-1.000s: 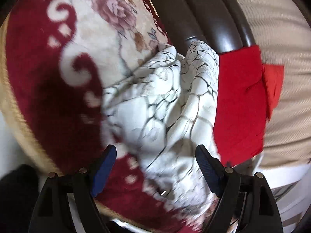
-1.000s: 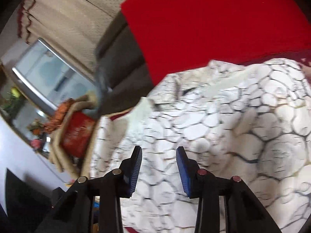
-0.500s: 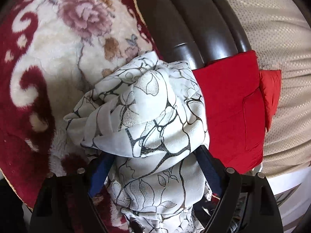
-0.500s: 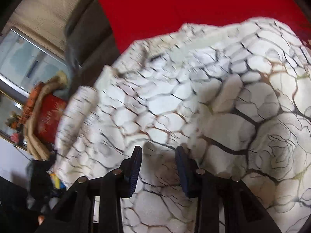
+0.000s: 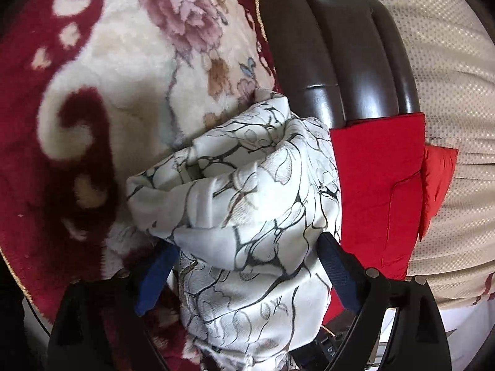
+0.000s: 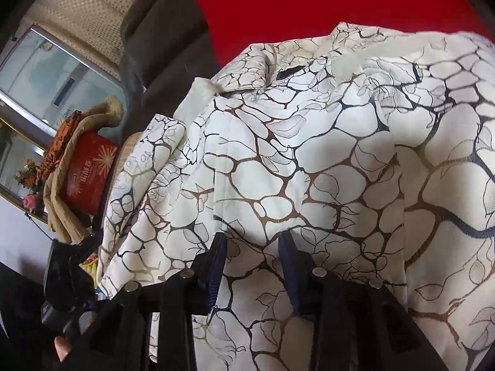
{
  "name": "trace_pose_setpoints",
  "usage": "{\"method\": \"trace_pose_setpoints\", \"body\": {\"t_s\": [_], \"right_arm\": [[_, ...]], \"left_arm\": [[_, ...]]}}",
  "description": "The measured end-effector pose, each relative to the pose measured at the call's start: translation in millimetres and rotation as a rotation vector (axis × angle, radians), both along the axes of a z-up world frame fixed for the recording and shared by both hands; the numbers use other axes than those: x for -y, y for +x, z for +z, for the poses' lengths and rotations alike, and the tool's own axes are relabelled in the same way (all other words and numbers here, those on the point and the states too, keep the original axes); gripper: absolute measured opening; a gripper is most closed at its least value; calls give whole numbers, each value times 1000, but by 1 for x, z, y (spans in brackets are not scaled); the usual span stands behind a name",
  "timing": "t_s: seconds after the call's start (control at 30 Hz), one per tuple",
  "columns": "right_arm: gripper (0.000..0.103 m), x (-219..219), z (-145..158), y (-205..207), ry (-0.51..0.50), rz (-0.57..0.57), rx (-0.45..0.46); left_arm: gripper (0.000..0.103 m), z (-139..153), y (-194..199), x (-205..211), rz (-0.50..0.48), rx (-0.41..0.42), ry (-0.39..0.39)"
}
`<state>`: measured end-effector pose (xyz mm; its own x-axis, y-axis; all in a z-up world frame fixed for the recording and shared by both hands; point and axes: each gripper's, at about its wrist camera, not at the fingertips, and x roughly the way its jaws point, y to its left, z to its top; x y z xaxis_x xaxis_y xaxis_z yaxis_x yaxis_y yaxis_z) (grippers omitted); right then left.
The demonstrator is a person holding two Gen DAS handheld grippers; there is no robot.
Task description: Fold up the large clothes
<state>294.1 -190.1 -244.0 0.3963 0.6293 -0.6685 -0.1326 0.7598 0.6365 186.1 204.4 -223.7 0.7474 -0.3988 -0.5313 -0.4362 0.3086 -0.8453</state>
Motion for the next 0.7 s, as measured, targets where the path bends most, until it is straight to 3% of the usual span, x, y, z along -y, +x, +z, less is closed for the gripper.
{"method": "trace_pose_setpoints", "body": {"t_s": [0.13,0.23,0.27,0.3,0.43,0.6,0.7], "right_arm": [[39,7,1,-4,12,11,4],[39,10,3,-10,-3,23,14],[39,9,2,-9,-5,26,15],[39,9,2,-9,-3,30,15],[39,11,1,-8,17,37,9],[39,11,-2,-5,21,40,11],[39,12,-1,-7,16,38,15]], "left_arm": [[87,-1,6,5,16,-11,24],[76,1,6,8,7,-32,65],[64,2,6,8,5,-41,78],[45,2,5,8,-2,-52,85],[44,7,4,10,-34,-42,136],[70,-1,-1,4,17,-49,53],[71,1,3,4,24,-51,41]]}}
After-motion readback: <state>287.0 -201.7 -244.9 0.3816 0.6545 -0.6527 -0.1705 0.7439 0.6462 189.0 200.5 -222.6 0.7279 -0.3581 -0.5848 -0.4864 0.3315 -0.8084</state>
